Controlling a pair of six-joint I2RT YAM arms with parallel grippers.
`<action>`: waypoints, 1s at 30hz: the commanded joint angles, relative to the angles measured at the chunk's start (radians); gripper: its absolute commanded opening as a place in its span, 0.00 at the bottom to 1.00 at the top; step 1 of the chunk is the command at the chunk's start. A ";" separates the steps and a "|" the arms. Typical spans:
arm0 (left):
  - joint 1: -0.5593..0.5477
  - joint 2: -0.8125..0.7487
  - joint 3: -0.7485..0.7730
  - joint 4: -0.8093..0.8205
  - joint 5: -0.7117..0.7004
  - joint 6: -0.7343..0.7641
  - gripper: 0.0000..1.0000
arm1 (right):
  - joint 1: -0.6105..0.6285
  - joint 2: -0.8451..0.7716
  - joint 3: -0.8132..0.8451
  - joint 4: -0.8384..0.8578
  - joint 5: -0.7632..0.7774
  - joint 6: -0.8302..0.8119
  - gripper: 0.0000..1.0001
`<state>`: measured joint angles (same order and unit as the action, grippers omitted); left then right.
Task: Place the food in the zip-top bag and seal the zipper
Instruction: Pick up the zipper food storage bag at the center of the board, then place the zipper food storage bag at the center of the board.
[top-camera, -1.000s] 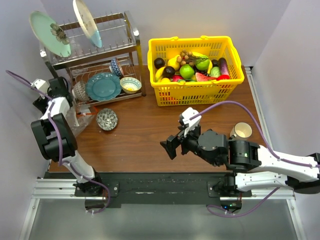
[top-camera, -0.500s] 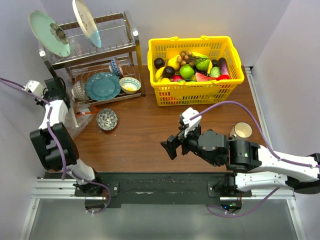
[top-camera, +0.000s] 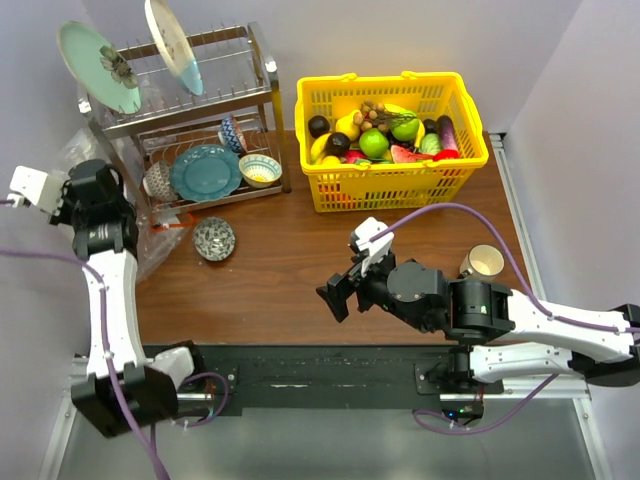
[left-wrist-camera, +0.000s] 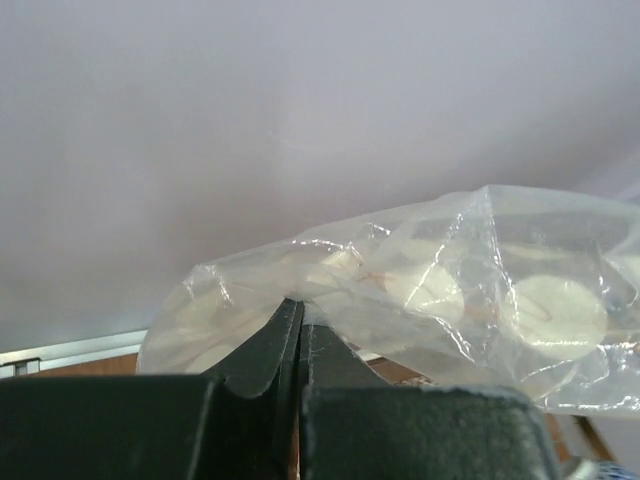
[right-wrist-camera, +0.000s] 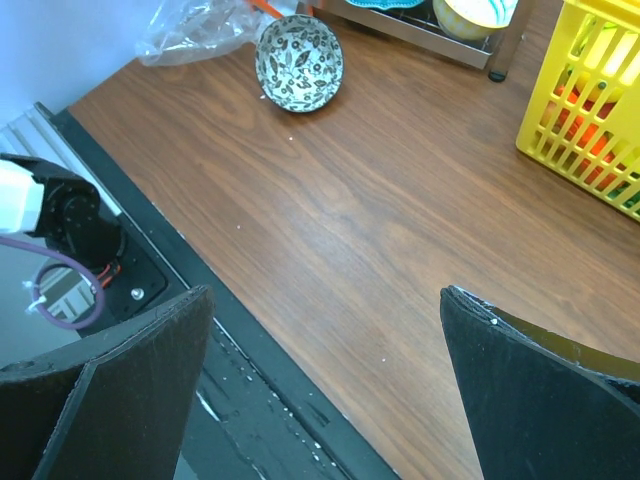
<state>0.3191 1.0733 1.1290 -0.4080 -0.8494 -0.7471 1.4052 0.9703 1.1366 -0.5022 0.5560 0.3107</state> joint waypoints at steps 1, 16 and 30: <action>-0.003 -0.163 0.026 -0.006 -0.056 -0.029 0.00 | 0.000 -0.021 0.038 -0.001 0.004 0.019 0.98; -0.024 -0.296 -0.087 0.290 0.955 -0.199 0.00 | -0.002 -0.039 0.042 -0.002 0.087 -0.016 0.99; -0.595 -0.082 -0.087 0.284 1.076 -0.112 0.00 | 0.000 -0.100 -0.038 -0.012 0.326 0.086 0.99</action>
<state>-0.1333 0.9764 1.0004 -0.1581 0.1421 -0.8928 1.4052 0.8948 1.1252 -0.5198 0.7685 0.3305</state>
